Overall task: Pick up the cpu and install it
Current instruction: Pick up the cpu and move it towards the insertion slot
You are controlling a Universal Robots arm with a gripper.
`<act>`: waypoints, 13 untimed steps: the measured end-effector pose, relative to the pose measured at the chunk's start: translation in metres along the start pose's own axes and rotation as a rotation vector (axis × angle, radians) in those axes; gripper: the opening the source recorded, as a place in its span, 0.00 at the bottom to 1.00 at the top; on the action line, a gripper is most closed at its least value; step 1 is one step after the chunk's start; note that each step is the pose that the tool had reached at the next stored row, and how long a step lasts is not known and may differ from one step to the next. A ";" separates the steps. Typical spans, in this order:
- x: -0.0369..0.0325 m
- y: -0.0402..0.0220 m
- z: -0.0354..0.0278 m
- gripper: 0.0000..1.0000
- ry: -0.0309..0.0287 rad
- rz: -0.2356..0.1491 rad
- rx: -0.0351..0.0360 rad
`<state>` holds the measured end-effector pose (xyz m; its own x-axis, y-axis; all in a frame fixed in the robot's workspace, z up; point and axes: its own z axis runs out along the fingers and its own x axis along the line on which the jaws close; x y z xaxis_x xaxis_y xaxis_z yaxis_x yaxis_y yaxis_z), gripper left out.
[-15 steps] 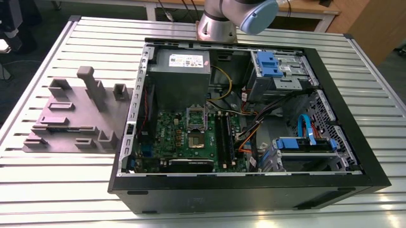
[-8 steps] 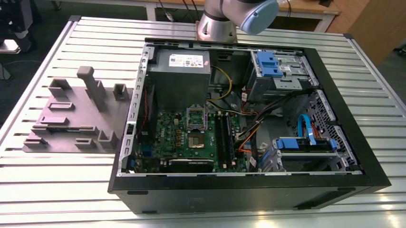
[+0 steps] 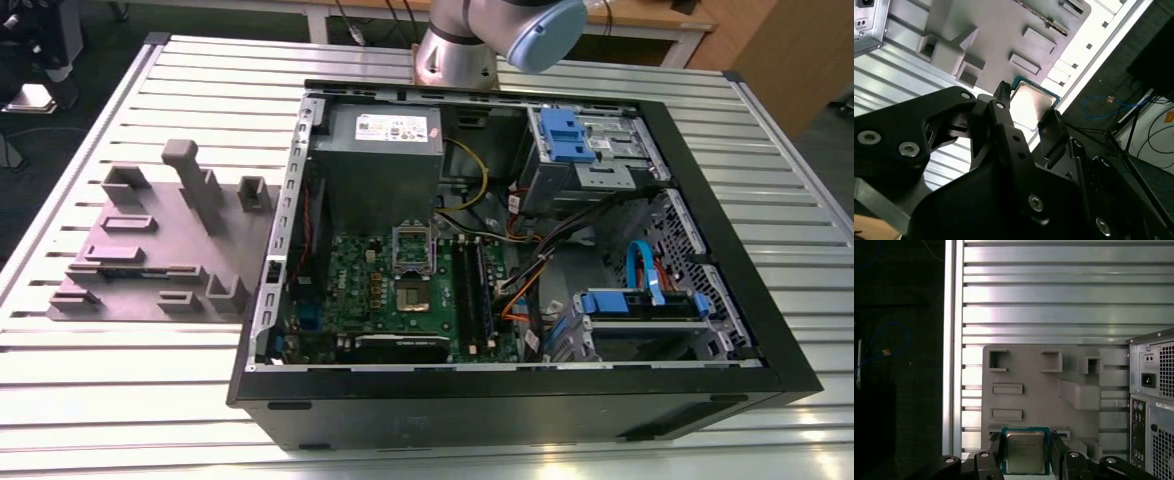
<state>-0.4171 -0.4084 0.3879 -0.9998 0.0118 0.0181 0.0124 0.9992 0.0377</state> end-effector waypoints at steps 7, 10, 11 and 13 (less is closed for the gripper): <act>-0.0041 0.0000 -0.0001 0.47 0.0000 0.000 -0.0005; -0.0058 0.0001 -0.0001 0.47 0.0000 0.000 -0.0005; -0.0065 0.0001 -0.0001 0.47 0.0001 0.000 -0.0005; -0.0082 0.0001 -0.0002 0.47 0.0001 0.000 -0.0005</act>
<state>-0.4088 -0.4084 0.3880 -0.9998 0.0118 0.0181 0.0124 0.9992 0.0381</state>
